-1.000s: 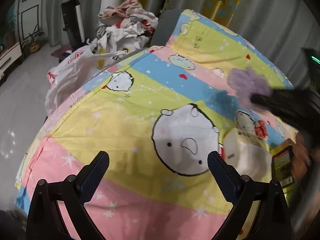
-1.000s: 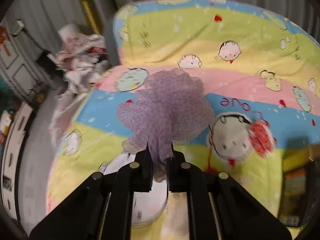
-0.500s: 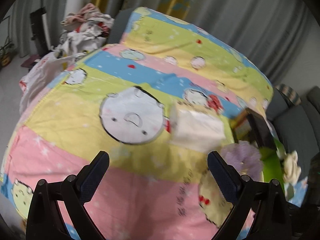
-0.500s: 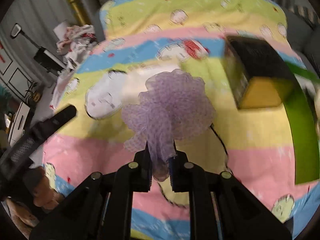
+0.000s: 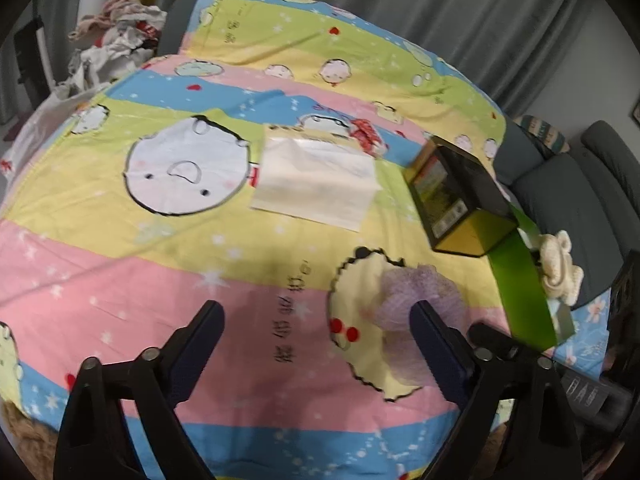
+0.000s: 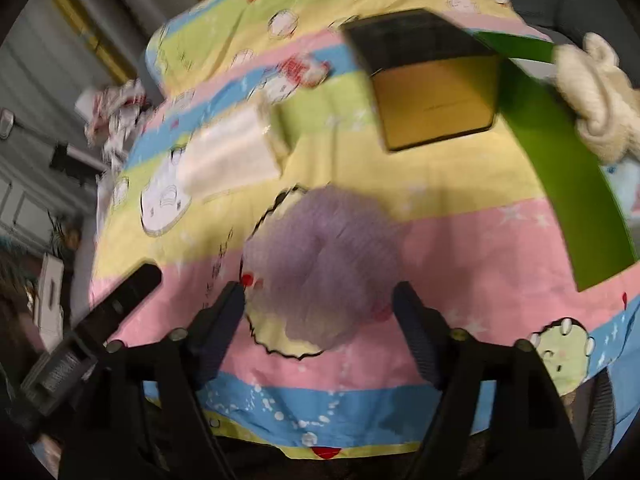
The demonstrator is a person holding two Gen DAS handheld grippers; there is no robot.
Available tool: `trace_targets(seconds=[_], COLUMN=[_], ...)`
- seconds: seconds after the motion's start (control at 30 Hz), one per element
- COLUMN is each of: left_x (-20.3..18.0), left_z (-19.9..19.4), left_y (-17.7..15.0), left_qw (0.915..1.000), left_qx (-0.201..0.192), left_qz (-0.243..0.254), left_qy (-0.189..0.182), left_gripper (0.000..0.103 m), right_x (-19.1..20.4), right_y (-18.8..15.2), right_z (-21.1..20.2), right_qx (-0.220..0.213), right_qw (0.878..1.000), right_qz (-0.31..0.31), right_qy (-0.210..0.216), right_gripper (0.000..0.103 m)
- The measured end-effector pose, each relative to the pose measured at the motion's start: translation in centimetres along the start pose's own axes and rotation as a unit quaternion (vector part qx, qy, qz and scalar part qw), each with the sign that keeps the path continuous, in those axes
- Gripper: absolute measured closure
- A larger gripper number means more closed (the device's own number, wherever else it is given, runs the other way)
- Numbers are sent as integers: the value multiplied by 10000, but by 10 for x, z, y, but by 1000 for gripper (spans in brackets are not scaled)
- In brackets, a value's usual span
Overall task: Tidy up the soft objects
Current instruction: 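Lift the purple puff and carry it over the box with the right gripper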
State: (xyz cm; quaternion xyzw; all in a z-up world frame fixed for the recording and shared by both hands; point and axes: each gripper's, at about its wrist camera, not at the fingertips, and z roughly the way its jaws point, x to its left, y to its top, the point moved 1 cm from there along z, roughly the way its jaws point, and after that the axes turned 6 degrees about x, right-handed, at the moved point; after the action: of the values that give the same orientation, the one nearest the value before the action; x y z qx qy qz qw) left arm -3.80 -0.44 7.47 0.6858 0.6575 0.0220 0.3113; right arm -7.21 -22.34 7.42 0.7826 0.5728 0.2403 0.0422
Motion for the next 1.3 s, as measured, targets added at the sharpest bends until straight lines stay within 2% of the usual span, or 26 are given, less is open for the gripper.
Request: trace_targets(seconds=[0.07,0.13,0.4,0.5,0.57,0.6,0.7,0.73,0.8,1.03,1.13,1.3], left_x=[-6,-12,-37,-43,-50,-53,-59,-61,-68,-96,-114,-155], left_z=[4,10,46,55,62,65,70,70,69,52,37,14], left_y=[-2,-4,-15,-17,-18,-19,-19,-19,-19,-14,-10,-2], left_qw=[9999,9995,9966,9956,9945,9941,9939,9942,9938,9921,9898,9813], left_qx=[83,211,743,850,923,948,952,915,893,543,274,-164], left_qz=[17,38,226,314,433,475,532,557,664,1131,1396,1898], left_qy=[-119,-231,-258,-243,-247,-242,-175,-128,-62,-14,-52,-274], left_gripper=[14,21,44,55,58,62,64,65,67,68,68,68], right_x=[-11,-17,-22,-21,-21,-20,-21,-21,-23,-28,-34,-50], right_y=[5,7,10,10,7,7,7,6,5,8,14,21], right_z=[-7,-8,44,56,63,67,70,71,70,40,17,-31], right_qx=[-166,-212,406,561,696,786,771,814,817,370,40,-706], right_qw=[9995,9985,9942,9923,9892,9878,9871,9847,9809,9808,9799,9778], right_qz=[207,377,573,545,579,614,566,542,576,483,499,591], right_qy=[174,331,816,960,1149,1193,1284,1445,1667,1853,1932,1884], right_gripper=[20,16,18,32,45,48,61,69,73,76,75,75])
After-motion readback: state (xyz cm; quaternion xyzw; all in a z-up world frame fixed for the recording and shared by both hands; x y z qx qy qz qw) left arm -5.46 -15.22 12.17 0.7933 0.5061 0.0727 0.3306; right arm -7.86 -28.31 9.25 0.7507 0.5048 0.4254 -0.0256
